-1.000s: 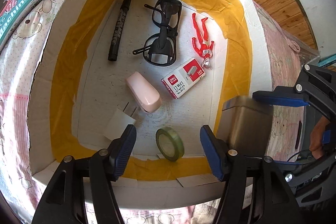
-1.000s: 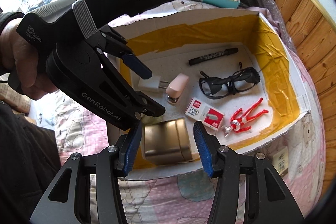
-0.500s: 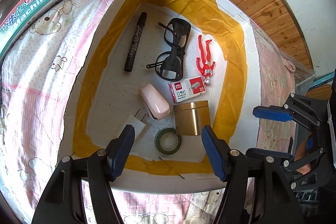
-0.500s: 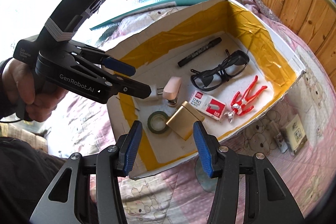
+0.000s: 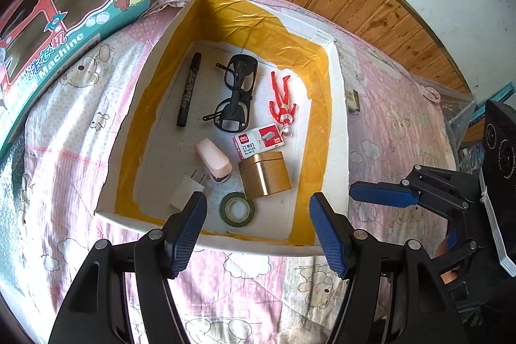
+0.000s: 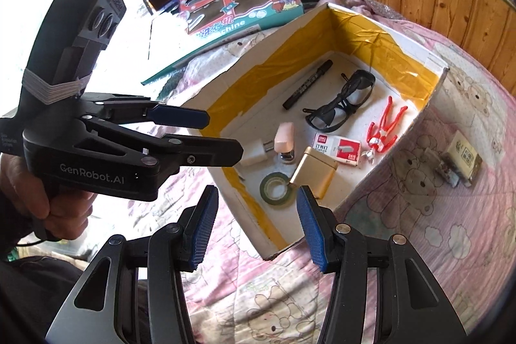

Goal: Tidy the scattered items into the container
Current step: 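Withdraw both tools from the box toward the tissue pack and white tube, then grasp the white tube with the right tool while the left tool grasps the tissue pack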

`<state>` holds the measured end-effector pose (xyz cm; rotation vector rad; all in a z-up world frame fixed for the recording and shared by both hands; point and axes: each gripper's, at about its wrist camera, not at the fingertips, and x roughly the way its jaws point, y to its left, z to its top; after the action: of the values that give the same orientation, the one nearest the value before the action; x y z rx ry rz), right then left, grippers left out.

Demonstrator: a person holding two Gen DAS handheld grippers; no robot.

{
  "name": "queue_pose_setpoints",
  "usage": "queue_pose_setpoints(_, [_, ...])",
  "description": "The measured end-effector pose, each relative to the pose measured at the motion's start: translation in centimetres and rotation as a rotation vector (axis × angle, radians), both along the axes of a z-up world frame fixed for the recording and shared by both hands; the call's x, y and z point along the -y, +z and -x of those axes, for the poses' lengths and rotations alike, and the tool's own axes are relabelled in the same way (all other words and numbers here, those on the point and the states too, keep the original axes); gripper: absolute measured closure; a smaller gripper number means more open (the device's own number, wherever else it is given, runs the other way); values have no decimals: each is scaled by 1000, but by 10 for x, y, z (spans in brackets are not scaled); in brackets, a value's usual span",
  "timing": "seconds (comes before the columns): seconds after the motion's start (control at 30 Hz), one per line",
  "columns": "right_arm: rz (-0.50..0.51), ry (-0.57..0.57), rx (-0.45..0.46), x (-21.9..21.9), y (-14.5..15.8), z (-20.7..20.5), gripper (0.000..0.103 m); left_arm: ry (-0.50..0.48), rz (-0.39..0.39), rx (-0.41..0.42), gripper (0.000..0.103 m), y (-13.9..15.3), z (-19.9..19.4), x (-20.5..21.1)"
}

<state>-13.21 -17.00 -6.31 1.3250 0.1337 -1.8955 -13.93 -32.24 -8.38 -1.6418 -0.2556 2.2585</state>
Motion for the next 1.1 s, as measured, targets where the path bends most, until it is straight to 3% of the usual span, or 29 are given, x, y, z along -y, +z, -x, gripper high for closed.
queue_pose_setpoints(0.57, [90,-222,41,-68,7,-39,49,-68,-5,-95,36,35,-42,-43])
queue_pose_setpoints(0.93, [65,-371,32,-132,-4,-34,50,-166,-40,-78,36,36,-35,-113])
queue_pose_setpoints(1.1, [21,-398,-20,-158,-6,-6,68,-161,-49,-61,36,34,-15,-145])
